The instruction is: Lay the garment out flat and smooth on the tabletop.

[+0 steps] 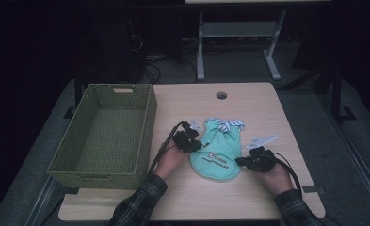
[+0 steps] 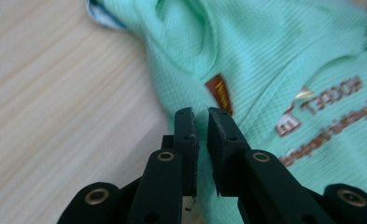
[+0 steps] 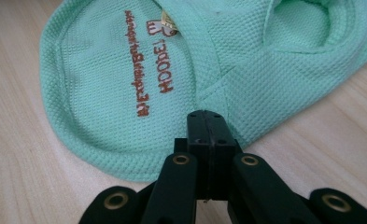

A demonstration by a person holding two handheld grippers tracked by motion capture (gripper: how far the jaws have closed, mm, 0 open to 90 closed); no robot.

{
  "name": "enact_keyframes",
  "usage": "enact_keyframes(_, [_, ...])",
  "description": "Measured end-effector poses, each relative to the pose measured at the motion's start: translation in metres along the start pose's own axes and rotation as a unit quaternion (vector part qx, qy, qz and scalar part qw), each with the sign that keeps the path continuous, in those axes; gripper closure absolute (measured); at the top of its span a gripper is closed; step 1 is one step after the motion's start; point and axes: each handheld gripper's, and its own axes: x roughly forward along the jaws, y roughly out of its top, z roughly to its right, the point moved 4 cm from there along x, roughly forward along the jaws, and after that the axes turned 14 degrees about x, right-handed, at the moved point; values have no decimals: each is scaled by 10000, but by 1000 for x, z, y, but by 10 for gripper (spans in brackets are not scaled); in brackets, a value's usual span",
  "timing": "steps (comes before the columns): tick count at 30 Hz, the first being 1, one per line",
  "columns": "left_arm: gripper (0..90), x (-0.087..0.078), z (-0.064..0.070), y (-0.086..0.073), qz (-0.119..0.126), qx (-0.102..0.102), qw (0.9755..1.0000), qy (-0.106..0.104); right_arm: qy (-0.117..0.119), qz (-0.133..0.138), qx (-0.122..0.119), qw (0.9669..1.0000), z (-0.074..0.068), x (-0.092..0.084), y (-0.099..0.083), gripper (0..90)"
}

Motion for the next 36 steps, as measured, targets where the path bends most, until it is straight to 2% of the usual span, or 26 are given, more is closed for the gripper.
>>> enact_keyframes(5, [830,1,3,-2,36,19,10000,-11,3,-1,3,10000,0,0,0,900])
enact_keyframes(9, [838,-1,10,-4,36,44,10000,-73,-13,-23,-38,10000,-1,-1,-1,900])
enact_keyframes(18, [839,-14,39,-13,32,171,9988,-461,-82,-93,-94,9999,-1,-4,-3,899])
enact_keyframes(21, [839,-17,46,-15,42,179,9982,-579,-158,-79,-140,9997,2,-6,-2,899])
enact_keyframes(27, [838,-16,65,-11,196,201,9961,-836,-295,-12,-42,9996,12,-9,-2,899])
enact_keyframes(29, [833,-15,70,-8,205,291,9953,-903,-350,17,-15,9994,16,-11,-2,899])
enact_keyframes(31, [821,-15,70,-7,188,390,9948,-922,-401,38,-4,9992,20,-12,-2,899])
enact_keyframes(34, [789,-18,68,-4,260,340,9955,-841,-402,60,15,9992,21,-15,-3,899])
enact_keyframes(35, [789,-21,64,-3,313,295,9959,-792,-402,60,15,9992,21,-15,-3,899])
enact_keyframes(36, [770,-25,55,-1,334,244,9971,-641,-399,72,-20,9992,19,-18,-4,899])
